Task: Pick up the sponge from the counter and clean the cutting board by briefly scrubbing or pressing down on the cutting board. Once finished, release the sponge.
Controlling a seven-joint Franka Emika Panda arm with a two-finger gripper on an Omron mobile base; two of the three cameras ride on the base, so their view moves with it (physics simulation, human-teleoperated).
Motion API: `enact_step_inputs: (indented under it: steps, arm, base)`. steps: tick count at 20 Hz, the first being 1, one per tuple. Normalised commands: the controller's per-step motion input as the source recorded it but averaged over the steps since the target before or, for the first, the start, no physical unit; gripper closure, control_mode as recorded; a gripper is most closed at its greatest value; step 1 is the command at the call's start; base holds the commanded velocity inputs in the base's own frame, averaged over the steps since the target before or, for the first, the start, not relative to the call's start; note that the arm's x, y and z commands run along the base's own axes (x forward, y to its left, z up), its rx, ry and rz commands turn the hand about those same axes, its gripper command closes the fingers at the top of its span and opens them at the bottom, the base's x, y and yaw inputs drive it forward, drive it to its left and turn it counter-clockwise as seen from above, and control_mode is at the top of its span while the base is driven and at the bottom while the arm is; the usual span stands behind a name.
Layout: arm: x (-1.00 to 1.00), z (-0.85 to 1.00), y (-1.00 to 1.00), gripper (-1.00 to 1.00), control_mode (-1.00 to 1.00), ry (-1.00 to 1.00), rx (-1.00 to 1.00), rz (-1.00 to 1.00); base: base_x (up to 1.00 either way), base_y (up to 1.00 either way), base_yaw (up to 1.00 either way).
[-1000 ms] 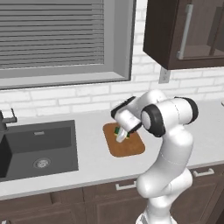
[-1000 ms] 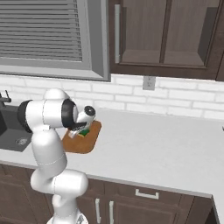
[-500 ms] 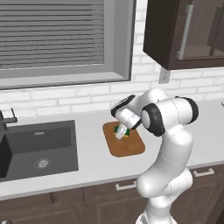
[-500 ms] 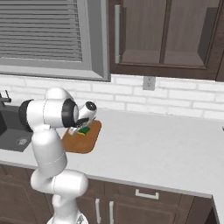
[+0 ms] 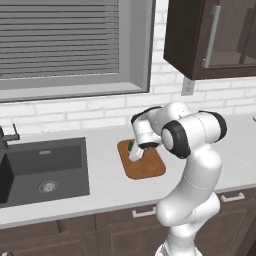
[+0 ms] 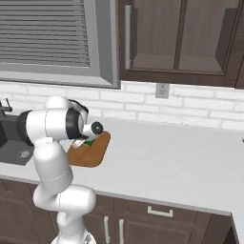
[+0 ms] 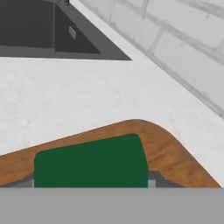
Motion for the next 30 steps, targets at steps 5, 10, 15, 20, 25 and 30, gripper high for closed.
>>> enact_step_inputs:
  steps: [5, 10, 15, 20, 25, 30]
  arm:
    - [0.0, -0.97, 0.17, 1.0, -1.0, 0.06, -0.01, 0.0]
    - [-0.01, -0.94, 0.35, 1.0, -1.0, 0.14, -0.08, 0.0]
    - [-0.06, 0.83, 0.44, 1.0, -1.0, 0.09, 0.0, 0.05]
    - [-0.01, -0.09, 0.49, 1.0, -1.0, 0.25, -0.03, 0.01]
    - [-0.11, -1.0, 0.15, 1.0, -1.0, 0.34, -0.13, 0.01]
    - [-0.6, -1.0, -0.13, 1.0, -1.0, 0.02, -0.03, 0.03]
  base:
    - [0.0, 0.0, 0.0]
    - [0.0, 0.0, 0.0]
    - [0.0, 0.0, 0.0]
    - [0.0, 0.0, 0.0]
    - [0.0, 0.0, 0.0]
    - [0.0, 0.0, 0.0]
